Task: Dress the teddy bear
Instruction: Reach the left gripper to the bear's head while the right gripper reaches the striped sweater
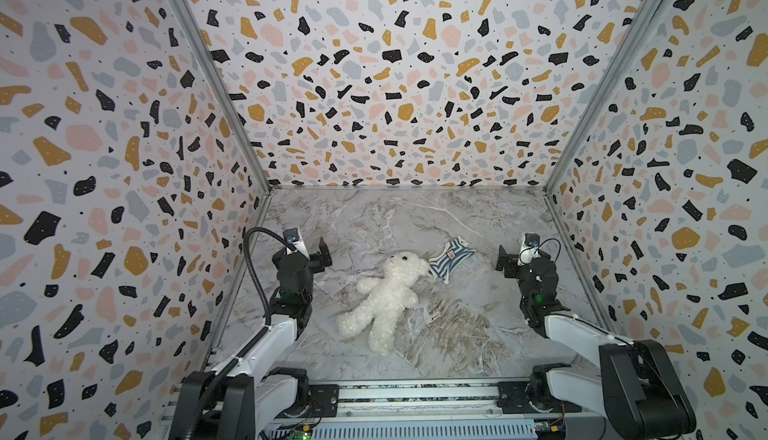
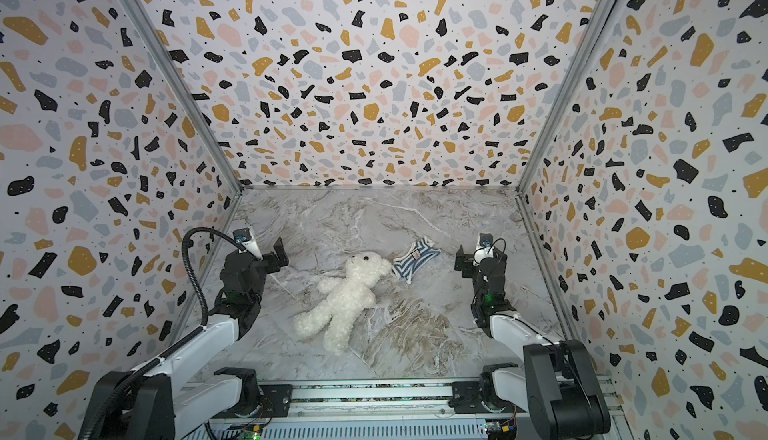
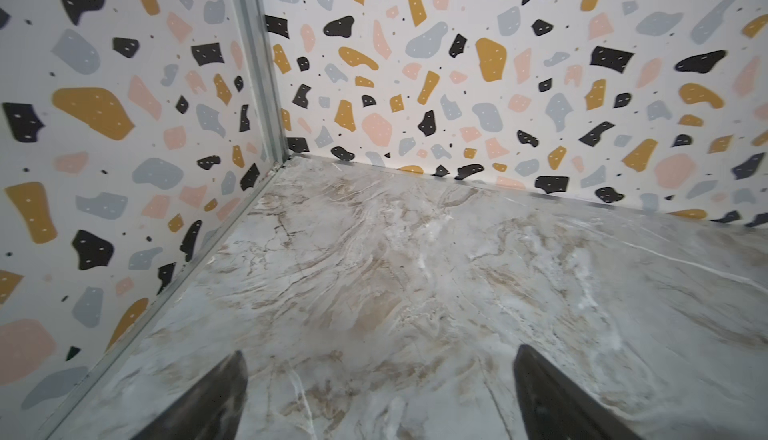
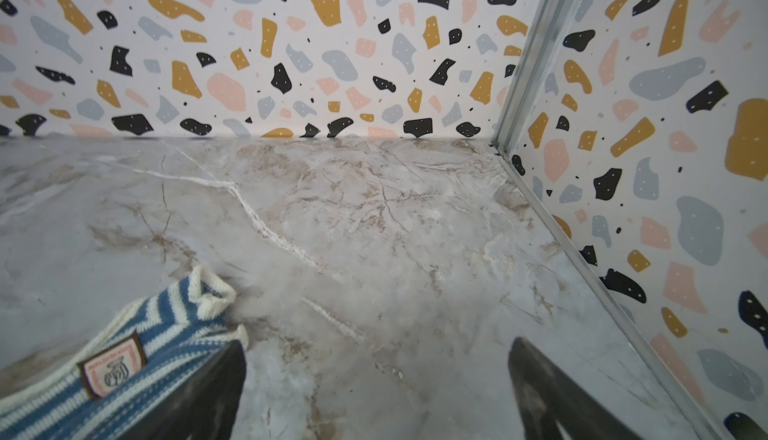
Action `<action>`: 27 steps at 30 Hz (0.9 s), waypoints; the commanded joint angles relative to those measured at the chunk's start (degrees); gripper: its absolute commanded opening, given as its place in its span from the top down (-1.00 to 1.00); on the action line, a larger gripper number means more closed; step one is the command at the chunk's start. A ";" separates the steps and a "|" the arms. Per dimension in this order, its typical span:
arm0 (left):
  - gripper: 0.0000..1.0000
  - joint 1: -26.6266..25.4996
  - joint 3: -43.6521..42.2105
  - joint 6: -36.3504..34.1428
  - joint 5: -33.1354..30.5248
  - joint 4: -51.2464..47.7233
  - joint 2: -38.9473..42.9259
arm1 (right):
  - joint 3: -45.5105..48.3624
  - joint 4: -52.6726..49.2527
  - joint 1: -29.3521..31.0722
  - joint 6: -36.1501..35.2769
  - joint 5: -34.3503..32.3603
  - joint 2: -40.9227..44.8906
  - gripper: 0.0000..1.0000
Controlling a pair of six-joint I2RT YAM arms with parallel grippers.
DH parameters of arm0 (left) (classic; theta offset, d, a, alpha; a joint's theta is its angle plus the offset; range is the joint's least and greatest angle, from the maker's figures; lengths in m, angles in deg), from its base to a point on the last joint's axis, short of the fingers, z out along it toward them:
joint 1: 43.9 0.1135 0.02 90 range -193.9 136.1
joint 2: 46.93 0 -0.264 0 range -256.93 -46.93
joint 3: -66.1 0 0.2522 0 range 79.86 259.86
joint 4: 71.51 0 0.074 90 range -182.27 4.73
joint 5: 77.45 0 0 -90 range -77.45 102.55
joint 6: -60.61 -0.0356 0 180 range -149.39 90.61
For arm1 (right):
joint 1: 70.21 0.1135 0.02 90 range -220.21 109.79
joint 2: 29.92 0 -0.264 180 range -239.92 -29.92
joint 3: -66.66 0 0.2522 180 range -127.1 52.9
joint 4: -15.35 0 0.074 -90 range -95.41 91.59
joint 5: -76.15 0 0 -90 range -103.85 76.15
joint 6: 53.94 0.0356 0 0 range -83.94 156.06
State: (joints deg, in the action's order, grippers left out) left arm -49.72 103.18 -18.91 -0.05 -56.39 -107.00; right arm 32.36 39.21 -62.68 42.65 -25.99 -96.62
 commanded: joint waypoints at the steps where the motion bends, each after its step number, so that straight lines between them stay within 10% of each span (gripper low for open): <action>1: -0.99 -0.40 3.14 8.01 5.76 -9.98 3.08 | -5.63 -16.51 0.18 9.30 -1.27 2.19 -0.98; 9: -1.00 -0.79 12.56 17.24 10.95 -32.61 1.43 | -13.04 -29.27 3.25 12.71 11.03 -1.93 -0.98; 27: -1.00 -18.97 12.47 18.90 15.66 -37.60 2.34 | -28.87 -40.44 13.65 7.23 18.64 -20.29 -0.98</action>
State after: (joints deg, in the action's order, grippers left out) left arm -66.20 114.63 -1.12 14.87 -93.81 -104.94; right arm 6.46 1.93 -49.44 51.76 -8.99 -115.76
